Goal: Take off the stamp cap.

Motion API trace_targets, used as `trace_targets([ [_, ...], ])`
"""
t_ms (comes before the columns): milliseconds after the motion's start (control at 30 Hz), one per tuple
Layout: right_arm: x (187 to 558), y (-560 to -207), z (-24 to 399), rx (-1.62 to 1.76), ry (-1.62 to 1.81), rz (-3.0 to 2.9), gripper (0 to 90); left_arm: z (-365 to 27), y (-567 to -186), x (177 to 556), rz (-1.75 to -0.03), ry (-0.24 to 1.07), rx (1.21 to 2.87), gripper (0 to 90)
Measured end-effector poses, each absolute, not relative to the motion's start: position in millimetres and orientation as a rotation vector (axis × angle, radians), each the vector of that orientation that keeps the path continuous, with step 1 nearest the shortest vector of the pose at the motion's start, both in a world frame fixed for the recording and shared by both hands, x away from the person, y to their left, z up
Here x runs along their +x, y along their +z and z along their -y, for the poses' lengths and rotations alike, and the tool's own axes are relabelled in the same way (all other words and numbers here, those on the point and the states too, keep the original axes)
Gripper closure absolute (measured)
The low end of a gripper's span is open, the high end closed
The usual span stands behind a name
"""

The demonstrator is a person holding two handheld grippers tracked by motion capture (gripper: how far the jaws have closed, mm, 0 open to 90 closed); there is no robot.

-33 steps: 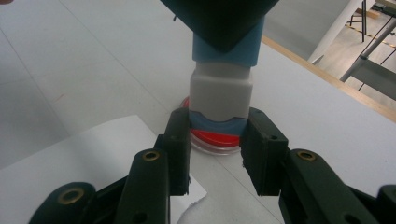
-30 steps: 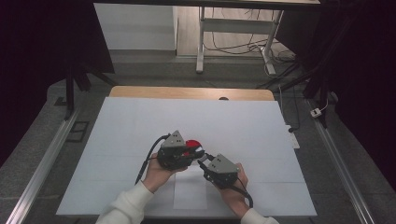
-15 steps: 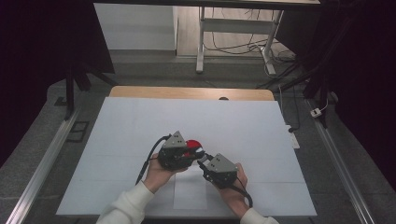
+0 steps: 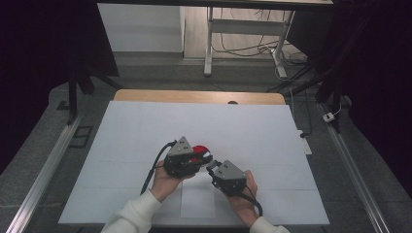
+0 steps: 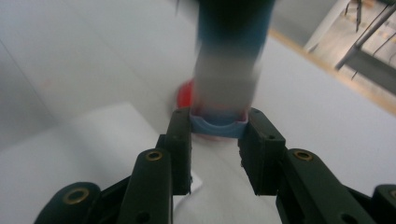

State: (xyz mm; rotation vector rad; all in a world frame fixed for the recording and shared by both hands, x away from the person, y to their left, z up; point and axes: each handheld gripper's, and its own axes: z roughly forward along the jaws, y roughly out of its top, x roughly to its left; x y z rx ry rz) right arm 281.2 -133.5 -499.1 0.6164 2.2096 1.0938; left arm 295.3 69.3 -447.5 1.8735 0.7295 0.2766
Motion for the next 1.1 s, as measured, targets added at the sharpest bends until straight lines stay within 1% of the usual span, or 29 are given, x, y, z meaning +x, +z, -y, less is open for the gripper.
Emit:
trace_targets([
  [67, 284, -506, 136, 0.652, 1.096, -2.233, 65.5, -81, -442, 297, -0.751, 0.259, 1.825, 75.4],
  [167, 285, -505, 136, 0.651, 1.115, -2.228, 65.4, -87, -442, 300, -0.764, 0.22, 1.818, 75.4],
  [400, 286, -506, 139, 0.652, 1.132, -2.23, 65.3, -82, -445, 300, -0.742, 0.202, 1.846, 75.3],
  [900, 286, -505, 142, 0.656, 1.15, -2.229, 65.2, -83, -446, 301, -0.751, 0.191, 1.848, 75.2],
  [1100, 287, -505, 150, 0.669, 1.145, -2.226, 65.1, -83, -446, 301, -0.747, 0.188, 1.851, 75.2],
])
